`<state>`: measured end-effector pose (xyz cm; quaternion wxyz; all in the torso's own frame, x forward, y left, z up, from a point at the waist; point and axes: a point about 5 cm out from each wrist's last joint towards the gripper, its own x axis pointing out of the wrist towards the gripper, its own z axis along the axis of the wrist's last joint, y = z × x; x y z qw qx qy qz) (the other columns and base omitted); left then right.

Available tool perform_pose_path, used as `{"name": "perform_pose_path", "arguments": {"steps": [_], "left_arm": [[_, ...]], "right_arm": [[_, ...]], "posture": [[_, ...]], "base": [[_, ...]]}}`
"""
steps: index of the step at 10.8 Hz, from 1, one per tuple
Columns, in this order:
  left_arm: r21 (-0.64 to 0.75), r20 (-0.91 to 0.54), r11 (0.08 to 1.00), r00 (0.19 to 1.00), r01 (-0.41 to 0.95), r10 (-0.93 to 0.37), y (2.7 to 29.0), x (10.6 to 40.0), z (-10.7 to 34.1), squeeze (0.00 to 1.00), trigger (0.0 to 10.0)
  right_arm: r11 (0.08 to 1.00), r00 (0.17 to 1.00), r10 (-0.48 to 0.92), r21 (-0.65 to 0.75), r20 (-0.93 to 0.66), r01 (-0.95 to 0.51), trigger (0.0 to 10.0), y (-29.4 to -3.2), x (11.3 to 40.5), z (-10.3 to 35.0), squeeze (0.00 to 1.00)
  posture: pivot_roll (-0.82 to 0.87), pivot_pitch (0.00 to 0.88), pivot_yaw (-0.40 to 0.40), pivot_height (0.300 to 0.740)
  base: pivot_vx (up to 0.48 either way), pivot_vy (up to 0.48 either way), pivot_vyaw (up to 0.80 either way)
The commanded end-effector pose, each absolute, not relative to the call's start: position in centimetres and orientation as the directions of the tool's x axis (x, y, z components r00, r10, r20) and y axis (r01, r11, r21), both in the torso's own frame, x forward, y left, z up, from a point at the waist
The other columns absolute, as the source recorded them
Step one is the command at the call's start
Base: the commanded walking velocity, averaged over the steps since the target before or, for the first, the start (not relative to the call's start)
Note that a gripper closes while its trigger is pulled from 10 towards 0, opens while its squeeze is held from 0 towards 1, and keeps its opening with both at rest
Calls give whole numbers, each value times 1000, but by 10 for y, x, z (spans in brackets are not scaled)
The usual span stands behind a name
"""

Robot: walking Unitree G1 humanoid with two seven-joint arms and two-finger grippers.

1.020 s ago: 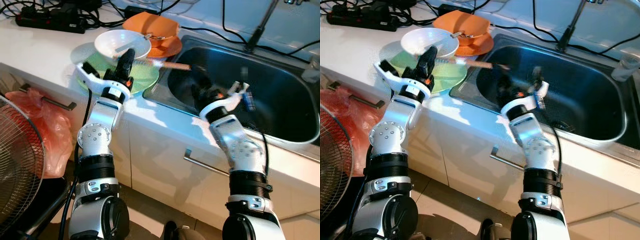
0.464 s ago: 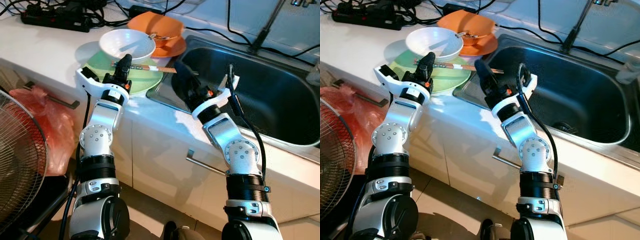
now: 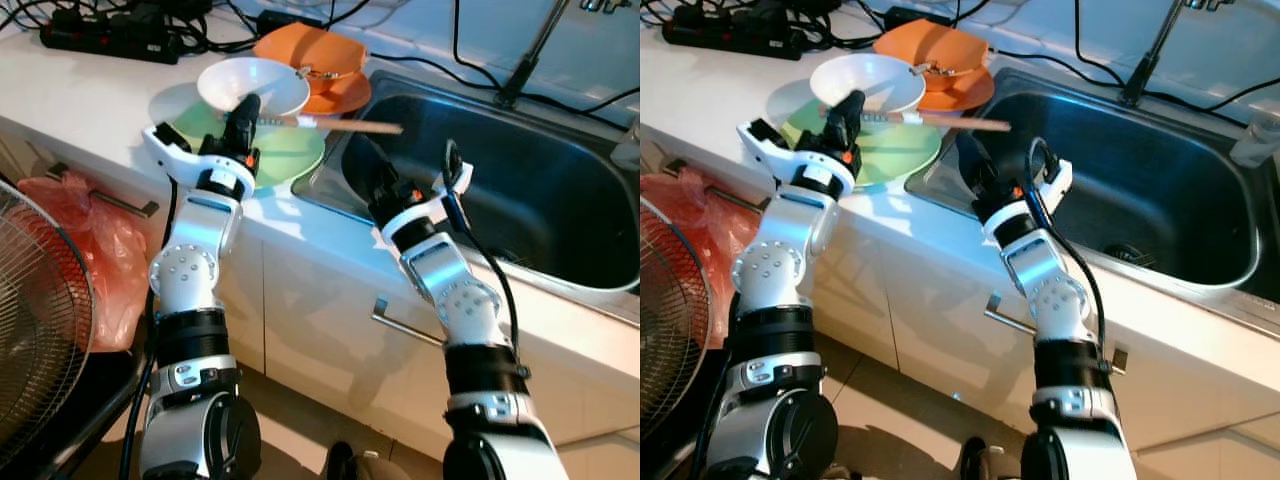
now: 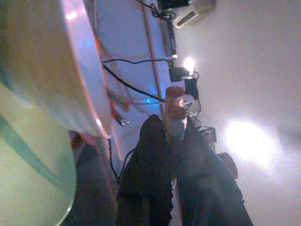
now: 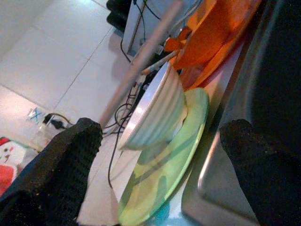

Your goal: Kitchen organization

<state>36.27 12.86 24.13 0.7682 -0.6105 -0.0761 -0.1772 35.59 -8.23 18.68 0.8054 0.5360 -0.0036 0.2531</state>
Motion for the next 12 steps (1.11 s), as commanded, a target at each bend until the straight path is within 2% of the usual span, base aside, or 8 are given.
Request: {"name": "perform_pose_path", "arguments": {"steps": [1, 4, 7, 8, 9, 10, 12], "left_arm": [[-916, 350, 111, 903, 386, -251, 100, 357, 244, 0, 0], [-926, 313, 116, 902, 359, -298, 97, 351, 231, 0, 0], [-928, 302, 136, 914, 347, -270, 109, 355, 230, 0, 0], [-926, 304, 139, 913, 350, -272, 110, 355, 232, 0, 0], [-927, 300, 141, 914, 347, -274, 110, 354, 231, 0, 0], [-928, 297, 142, 915, 344, -274, 109, 354, 230, 0, 0], [-930, 294, 140, 916, 340, -273, 109, 355, 229, 0, 0]], "right_arm": [[259, 855, 390, 851, 341, -457, 10000, -72, 360, 203, 0], [271, 856, 346, 833, 383, -482, 10000, -81, 372, 215, 0], [282, 858, 330, 827, 393, -487, 10000, -86, 376, 217, 0], [282, 863, 317, 829, 394, -483, 7843, -88, 377, 216, 0], [281, 864, 308, 830, 397, -482, 2627, -89, 378, 217, 0], [279, 865, 306, 831, 398, -481, 0, -89, 378, 217, 0], [277, 867, 307, 835, 392, -476, 0, -88, 378, 216, 0]], "posture": [[2, 136, -87, 740], [2, 139, -81, 740], [1, 140, -79, 740], [0, 140, -75, 740], [1, 142, -74, 740], [1, 141, -75, 740], [1, 141, -76, 740]], "base": [[0, 0, 0], [0, 0, 0], [0, 0, 0], [0, 0, 0], [0, 0, 0], [0, 0, 0], [0, 0, 0]]}}
